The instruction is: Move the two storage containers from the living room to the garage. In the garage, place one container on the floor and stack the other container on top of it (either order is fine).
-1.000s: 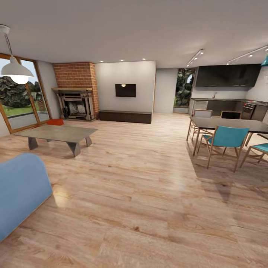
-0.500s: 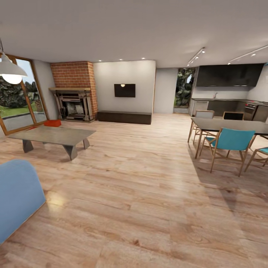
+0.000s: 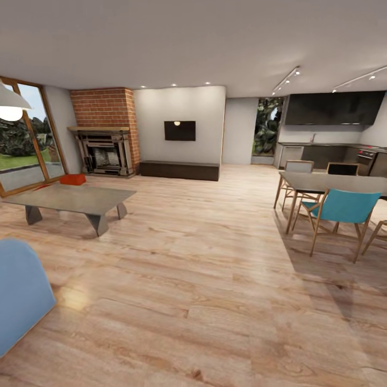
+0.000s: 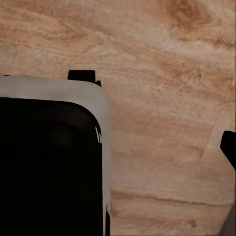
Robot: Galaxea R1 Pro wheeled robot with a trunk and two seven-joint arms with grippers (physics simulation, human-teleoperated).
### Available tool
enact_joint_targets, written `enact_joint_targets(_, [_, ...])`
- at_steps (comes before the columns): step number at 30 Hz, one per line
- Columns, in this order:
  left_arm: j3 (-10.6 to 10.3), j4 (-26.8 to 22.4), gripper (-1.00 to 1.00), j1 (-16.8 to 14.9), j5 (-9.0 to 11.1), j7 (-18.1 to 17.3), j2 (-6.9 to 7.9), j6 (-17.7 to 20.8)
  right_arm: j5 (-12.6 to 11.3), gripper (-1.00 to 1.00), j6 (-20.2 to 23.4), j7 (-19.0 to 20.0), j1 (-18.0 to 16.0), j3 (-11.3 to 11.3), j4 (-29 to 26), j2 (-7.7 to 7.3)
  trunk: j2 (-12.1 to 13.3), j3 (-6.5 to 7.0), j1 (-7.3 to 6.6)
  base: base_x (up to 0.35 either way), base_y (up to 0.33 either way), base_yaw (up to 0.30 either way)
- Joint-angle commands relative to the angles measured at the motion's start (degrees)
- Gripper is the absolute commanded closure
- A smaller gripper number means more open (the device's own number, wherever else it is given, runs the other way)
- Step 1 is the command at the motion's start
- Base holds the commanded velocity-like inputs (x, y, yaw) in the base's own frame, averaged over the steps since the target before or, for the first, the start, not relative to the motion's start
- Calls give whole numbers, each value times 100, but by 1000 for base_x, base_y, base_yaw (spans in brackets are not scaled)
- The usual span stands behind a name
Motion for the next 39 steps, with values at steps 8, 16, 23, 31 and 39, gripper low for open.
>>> enact_joint_targets(8, [4, 3, -100, -2, 48, 7, -7, -15, -15, -100, -198, 518, -2, 54, -8, 9, -2, -6, 3, 322, 0, 0])
enact_joint_targets(16, [-12, 5, -100, -2, 51, 7, -11, 31, -4, -100, -479, 528, -2, 65, -8, 15, -2, -6, 3, 322, 0, 0])
enact_joint_targets(23, [-13, 5, -100, -2, 56, 7, -11, 29, 12, -100, -485, 528, -2, 74, -8, 15, -2, -6, 3, 322, 0, 0])
enact_joint_targets(31, [-11, 6, -100, -2, 57, 7, -11, 29, 4, -100, -482, 528, -2, 75, -8, 15, -2, -6, 3, 322, 0, 0])
enact_joint_targets(39, [-3, 4, -100, -2, 49, 13, -11, -3, -19, -100, -463, 482, -2, 56, -8, 10, -2, -6, 3, 322, 0, 0])
